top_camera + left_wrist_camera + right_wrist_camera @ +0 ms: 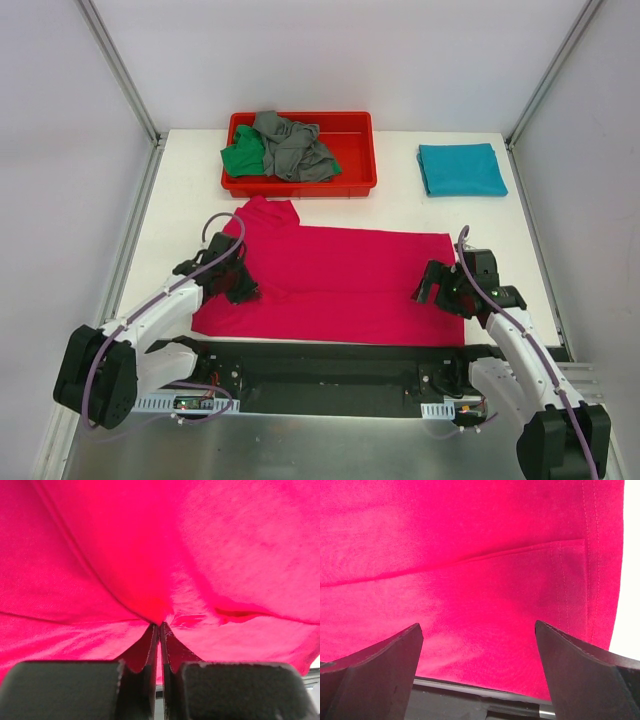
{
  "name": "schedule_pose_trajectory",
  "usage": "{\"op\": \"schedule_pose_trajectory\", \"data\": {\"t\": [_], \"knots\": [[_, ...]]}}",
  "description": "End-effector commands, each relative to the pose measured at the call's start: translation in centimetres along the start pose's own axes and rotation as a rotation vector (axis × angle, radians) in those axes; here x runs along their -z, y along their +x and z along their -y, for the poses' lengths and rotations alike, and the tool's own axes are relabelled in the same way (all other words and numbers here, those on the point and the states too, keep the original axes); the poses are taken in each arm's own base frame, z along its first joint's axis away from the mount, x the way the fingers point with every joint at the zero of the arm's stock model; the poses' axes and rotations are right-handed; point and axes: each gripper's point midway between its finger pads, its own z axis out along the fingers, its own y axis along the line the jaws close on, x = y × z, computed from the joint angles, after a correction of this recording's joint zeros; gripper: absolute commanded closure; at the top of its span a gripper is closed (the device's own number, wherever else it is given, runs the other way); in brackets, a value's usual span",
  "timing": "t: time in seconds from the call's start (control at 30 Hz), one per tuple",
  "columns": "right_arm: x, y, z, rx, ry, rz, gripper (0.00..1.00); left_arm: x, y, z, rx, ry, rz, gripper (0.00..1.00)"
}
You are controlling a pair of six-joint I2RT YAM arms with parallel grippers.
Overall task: Fold and stack the t-shirts
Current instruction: Fold the flattened tshirt in 1/3 of the way
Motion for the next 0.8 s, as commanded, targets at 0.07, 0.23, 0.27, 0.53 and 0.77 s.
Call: {"op": "schedule_pose_trajectory", "data": {"t": [0.07, 0.23, 0.27, 0.53, 0.77], "knots": [[0.1, -0.4, 0.0, 0.018, 0.007, 0.015, 0.04, 0.7, -3.1, 4.1, -0.124, 0.073, 0.077, 1.00], [0.1, -0.4, 0.1, 0.021, 0.009, 0.009, 0.04, -0.2, -3.9, 6.1, -0.235, 0.080, 0.032, 1.00], [0.1, -0.5, 0.1, 0.022, 0.010, 0.013, 0.04, -0.4, -4.0, 6.5, -0.255, 0.083, 0.024, 1.00], [0.0, -0.6, 0.2, 0.027, 0.018, 0.017, 0.04, -2.6, -4.1, 8.2, -0.338, 0.050, -0.023, 1.00], [0.0, -0.6, 0.3, 0.029, 0.025, 0.013, 0.04, -3.4, -4.9, 9.3, -0.400, 0.049, -0.021, 1.00]]}}
